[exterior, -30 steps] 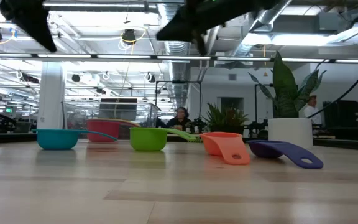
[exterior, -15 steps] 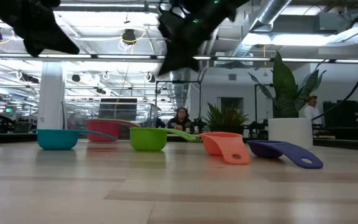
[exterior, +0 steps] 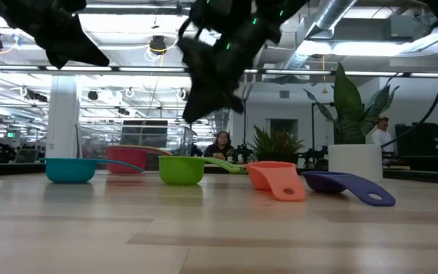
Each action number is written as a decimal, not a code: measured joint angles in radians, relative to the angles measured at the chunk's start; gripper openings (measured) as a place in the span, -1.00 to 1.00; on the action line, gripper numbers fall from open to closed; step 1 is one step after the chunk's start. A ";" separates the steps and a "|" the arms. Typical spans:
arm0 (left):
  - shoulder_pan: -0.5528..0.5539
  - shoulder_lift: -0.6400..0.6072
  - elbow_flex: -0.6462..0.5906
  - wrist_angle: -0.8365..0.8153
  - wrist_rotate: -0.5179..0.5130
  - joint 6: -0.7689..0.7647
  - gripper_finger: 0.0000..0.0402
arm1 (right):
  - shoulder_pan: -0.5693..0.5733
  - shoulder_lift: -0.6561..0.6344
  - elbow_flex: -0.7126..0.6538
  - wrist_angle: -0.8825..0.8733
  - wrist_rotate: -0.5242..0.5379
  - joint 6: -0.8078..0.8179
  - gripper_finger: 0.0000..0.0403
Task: Nest measuring cups in basket
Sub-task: Stack the green measuring cup on top of the yellow measuring cup in the transparent bin
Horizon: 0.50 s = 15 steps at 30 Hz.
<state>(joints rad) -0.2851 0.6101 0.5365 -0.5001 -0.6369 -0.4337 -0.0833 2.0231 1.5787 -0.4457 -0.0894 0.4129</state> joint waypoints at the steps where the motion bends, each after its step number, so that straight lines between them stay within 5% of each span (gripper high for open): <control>1: 0.007 0.001 0.000 -0.002 0.011 0.005 -1.00 | -0.003 0.014 0.000 0.003 -0.005 0.011 -0.57; 15: 0.030 0.022 0.000 -0.008 0.056 0.009 -1.00 | -0.010 0.101 0.003 -0.015 -0.005 0.057 0.12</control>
<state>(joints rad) -0.2550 0.6324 0.5365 -0.5084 -0.5806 -0.4248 -0.0932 2.1239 1.5821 -0.4603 -0.0946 0.4702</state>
